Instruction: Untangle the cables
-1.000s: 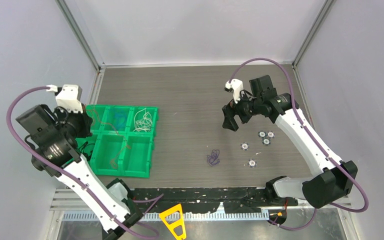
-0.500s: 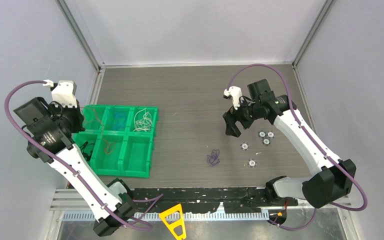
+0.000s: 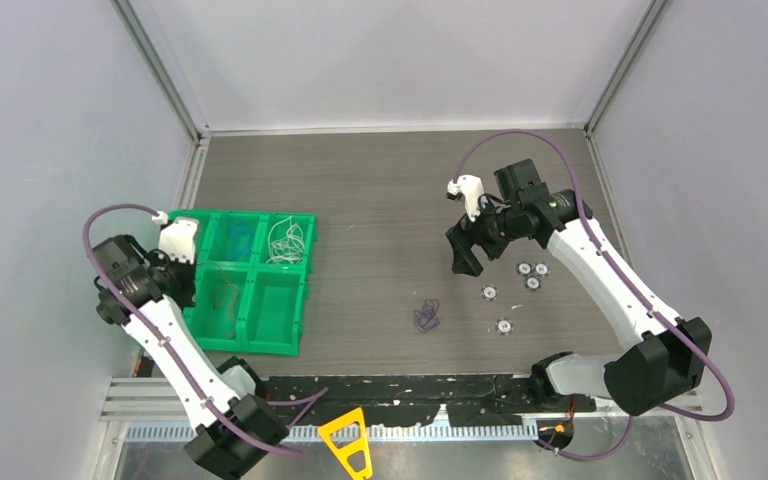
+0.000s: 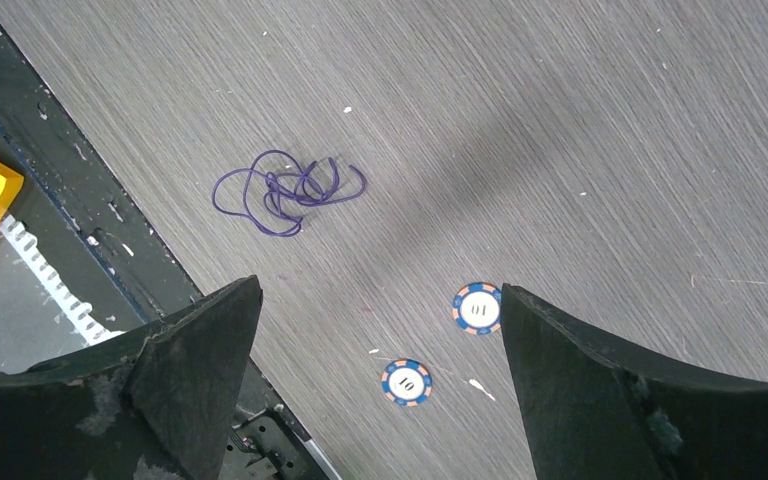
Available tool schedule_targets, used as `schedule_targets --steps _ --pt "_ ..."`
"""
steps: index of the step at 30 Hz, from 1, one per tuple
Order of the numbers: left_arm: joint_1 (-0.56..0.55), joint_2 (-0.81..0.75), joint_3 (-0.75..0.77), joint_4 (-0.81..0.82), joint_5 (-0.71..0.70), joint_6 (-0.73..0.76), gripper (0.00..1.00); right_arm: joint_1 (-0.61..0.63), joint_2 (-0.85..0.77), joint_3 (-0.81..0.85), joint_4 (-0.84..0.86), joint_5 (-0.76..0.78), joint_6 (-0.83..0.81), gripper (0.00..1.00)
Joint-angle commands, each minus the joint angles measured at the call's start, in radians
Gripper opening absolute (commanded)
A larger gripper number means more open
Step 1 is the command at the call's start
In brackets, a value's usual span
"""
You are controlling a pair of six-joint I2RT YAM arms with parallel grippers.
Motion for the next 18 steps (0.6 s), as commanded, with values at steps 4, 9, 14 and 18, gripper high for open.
schedule_targets --steps 4,9,14,18 --pt "-0.002 0.089 -0.154 0.12 0.001 0.1 0.0 -0.003 0.001 0.015 0.009 -0.017 0.016 0.95" --pt "-0.023 0.16 -0.245 0.158 -0.055 0.147 0.0 -0.003 0.0 0.009 0.011 -0.017 0.022 0.95" --pt "-0.04 0.203 -0.227 0.136 -0.033 0.158 0.22 -0.004 0.012 0.019 0.011 -0.025 0.034 0.95" --pt "-0.061 0.175 -0.13 0.046 0.01 0.169 0.55 -0.003 0.008 0.012 0.01 -0.026 0.037 0.95"
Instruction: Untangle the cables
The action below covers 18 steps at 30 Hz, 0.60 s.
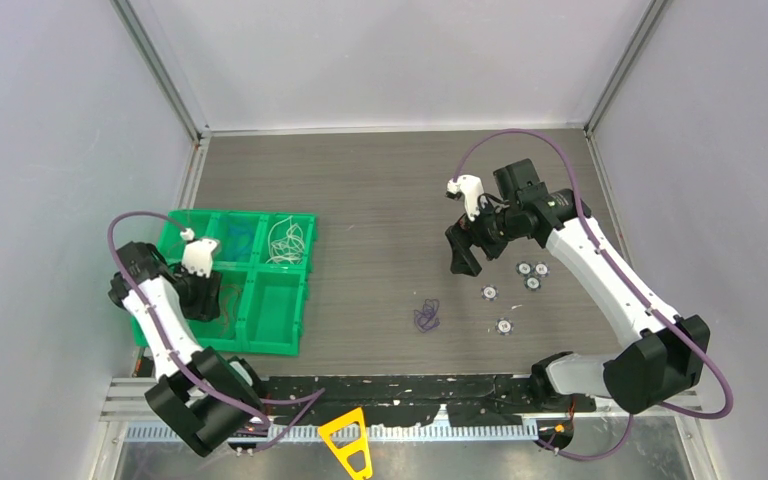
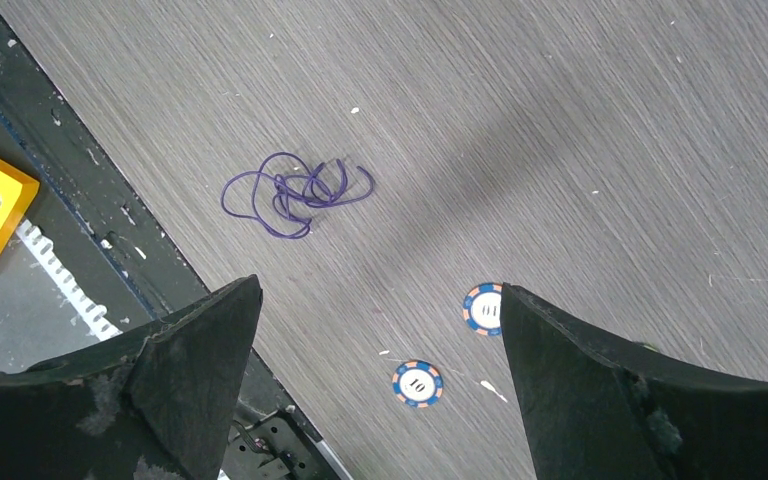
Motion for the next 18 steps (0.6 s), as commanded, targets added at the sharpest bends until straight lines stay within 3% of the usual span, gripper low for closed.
schedule_targets --steps 1,5,9,13,18 --pt "-0.034 -0.047 0.14 -0.064 0.054 0.027 0.62 -0.002 -0.003 0.011 0.01 -0.016 0.012 0.95" --pt "-0.129 -0.101 0.229 -0.107 0.059 0.031 0.82 -0.001 -0.004 0.008 0.013 -0.012 0.015 0.95" --pt "-0.268 -0.14 0.324 -0.161 0.168 0.039 0.98 -0.015 -0.009 0.02 0.034 -0.007 0.053 0.95" --pt "-0.52 -0.136 0.386 -0.132 0.222 -0.026 1.0 -0.095 0.016 0.062 0.039 -0.061 0.108 0.95" --pt "-0.932 -0.033 0.426 -0.028 0.203 -0.12 1.0 -0.223 0.038 0.067 0.074 -0.087 0.173 0.95"
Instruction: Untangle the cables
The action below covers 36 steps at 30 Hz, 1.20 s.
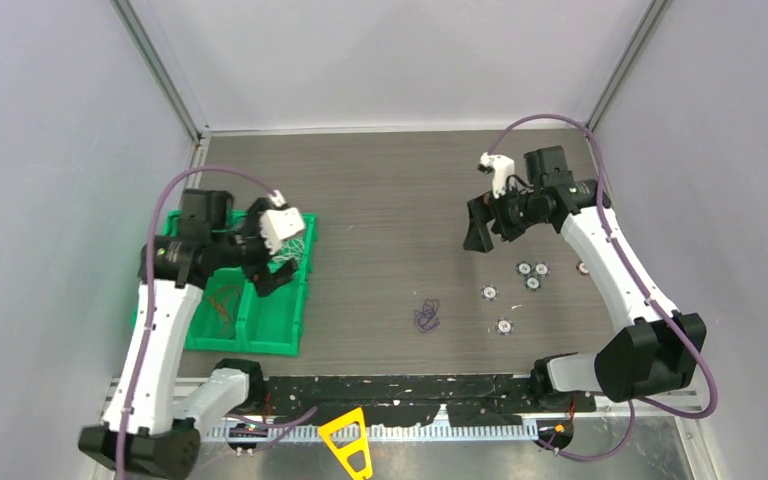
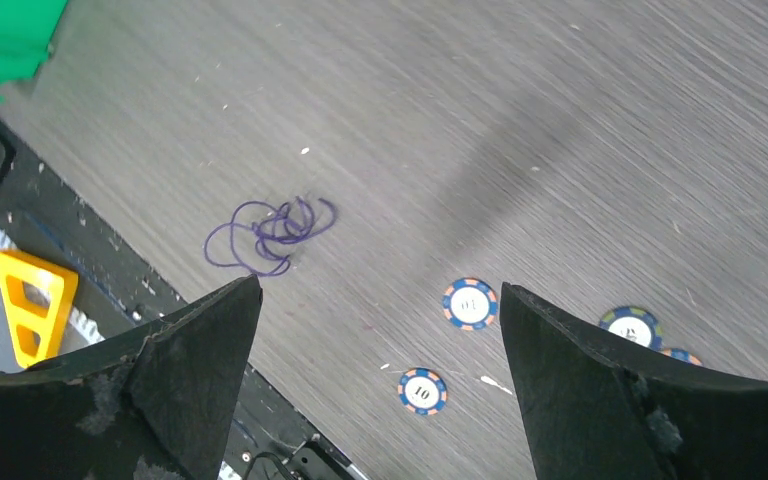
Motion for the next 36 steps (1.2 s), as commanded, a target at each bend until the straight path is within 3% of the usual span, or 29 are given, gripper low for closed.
schedule_targets --steps 1,6,12,17,26,33,36 --pt "-0.304 0.104 0.049 0.094 0.035 -0.09 1.0 -0.095 0.007 0.03 0.061 -0.036 0.079 0.95" --pt "-0.66 0.28 0.073 0.21 0.02 -0.102 0.99 -0.159 -0.001 0.016 0.08 -0.03 0.09 0.95" --pt "-0.91 0.454 -0.025 0.343 0.05 0.126 0.79 -0.209 -0.01 -0.001 0.087 -0.078 0.097 0.95" --pt "-0.994 0.573 -0.038 0.444 0.071 0.244 0.65 -0.223 -0.016 -0.004 0.088 -0.1 0.099 0.95" --pt "-1.093 0.751 -0.045 0.56 -0.049 0.31 0.51 -0.241 -0.01 -0.006 0.088 -0.14 0.106 0.95" --pt "-1.106 0.859 -0.03 0.664 -0.168 0.259 0.43 -0.244 -0.02 -0.01 0.089 -0.157 0.11 0.95" --pt "-1.107 0.865 -0.031 0.67 -0.22 0.257 0.3 -0.246 -0.024 -0.01 0.088 -0.156 0.11 0.95"
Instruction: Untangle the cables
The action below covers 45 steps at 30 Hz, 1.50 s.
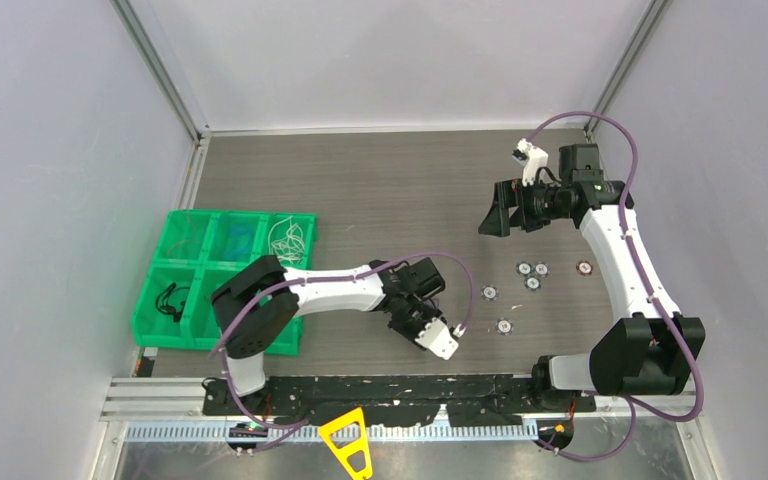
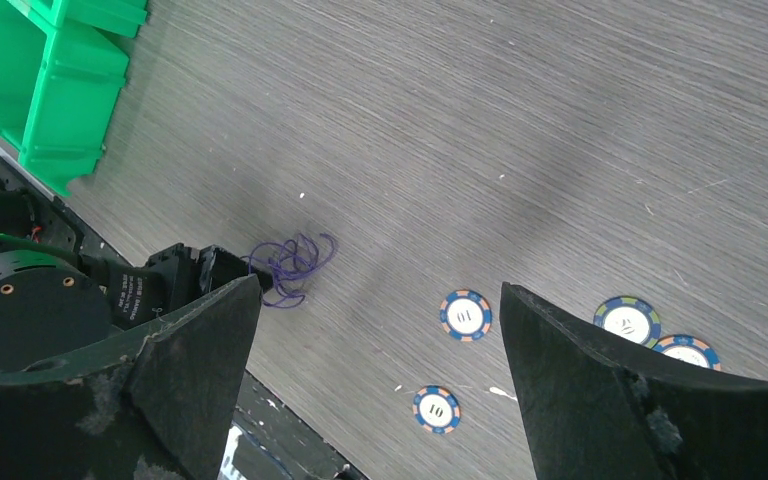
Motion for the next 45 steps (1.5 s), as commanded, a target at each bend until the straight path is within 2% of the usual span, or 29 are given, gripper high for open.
schedule_targets --steps 1,3,5,6,7,9,10,11,13,14,15,17,19,20,25,28,31,36,45 --pt "-0.005 -0.009 0.018 0.059 -0.098 -0.003 0.23 -0.009 -0.038 0.002 0.022 -0.024 0.014 0.95" --pt "-0.006 -0.066 0.013 0.051 -0.147 -0.018 0.02 -0.009 -0.04 -0.001 0.023 -0.024 0.014 0.95" --pt "0.022 -0.155 0.031 0.038 -0.168 -0.08 0.0 -0.01 -0.043 -0.002 0.022 -0.025 0.015 0.95" --pt "0.056 -0.209 0.063 0.012 -0.122 -0.127 0.0 -0.011 -0.044 -0.001 0.022 -0.026 0.015 0.95" --pt "0.111 -0.26 0.109 -0.024 -0.044 -0.197 0.0 -0.011 -0.045 -0.001 0.022 -0.027 0.016 0.95" --pt "0.262 -0.339 0.231 -0.067 0.098 -0.436 0.0 -0.011 -0.046 -0.002 0.022 -0.029 0.016 0.95" --pt "0.342 -0.35 0.299 -0.09 0.121 -0.529 0.0 -0.011 -0.046 -0.002 0.022 -0.029 0.016 0.95" --pt "0.402 -0.353 0.358 -0.126 0.06 -0.571 0.0 -0.011 -0.048 -0.001 0.022 -0.03 0.016 0.95" --pt "0.428 -0.386 0.425 -0.274 -0.177 -0.436 0.0 -0.011 -0.05 -0.001 0.023 -0.031 0.016 0.95" --pt "0.443 -0.43 0.419 -0.292 -0.259 -0.414 0.0 -0.011 -0.051 -0.002 0.022 -0.034 0.016 0.95" --pt "0.485 -0.489 0.401 -0.301 -0.239 -0.428 0.0 -0.011 -0.051 -0.004 0.022 -0.037 0.017 0.95" --pt "0.577 -0.609 0.345 -0.352 -0.11 -0.437 0.0 -0.011 -0.051 -0.004 0.023 -0.042 0.019 0.95" --pt "0.601 -0.686 0.304 -0.44 -0.152 -0.428 0.0 -0.011 -0.048 -0.004 0.024 -0.047 0.02 0.95" --pt "0.63 -0.709 0.299 -0.516 -0.131 -0.421 0.0 -0.011 -0.045 -0.004 0.024 -0.05 0.02 0.95" --pt "0.901 -0.766 0.288 -0.841 0.156 -0.362 0.0 -0.011 -0.041 0.002 0.022 -0.06 0.025 0.95" --pt "0.996 -0.783 0.219 -0.971 0.211 -0.256 0.0 -0.011 -0.042 0.0 0.021 -0.062 0.028 0.95" --pt "1.052 -0.818 0.103 -0.977 0.189 -0.194 0.0 -0.011 -0.045 -0.006 0.021 -0.062 0.025 0.95" --pt "1.097 -0.839 -0.057 -0.861 0.123 -0.164 0.0 -0.011 -0.053 -0.017 0.019 -0.061 0.022 0.95" --pt "1.1 -0.721 -0.187 -0.653 0.038 -0.197 0.0 -0.011 -0.056 -0.029 0.017 -0.061 0.015 0.95"
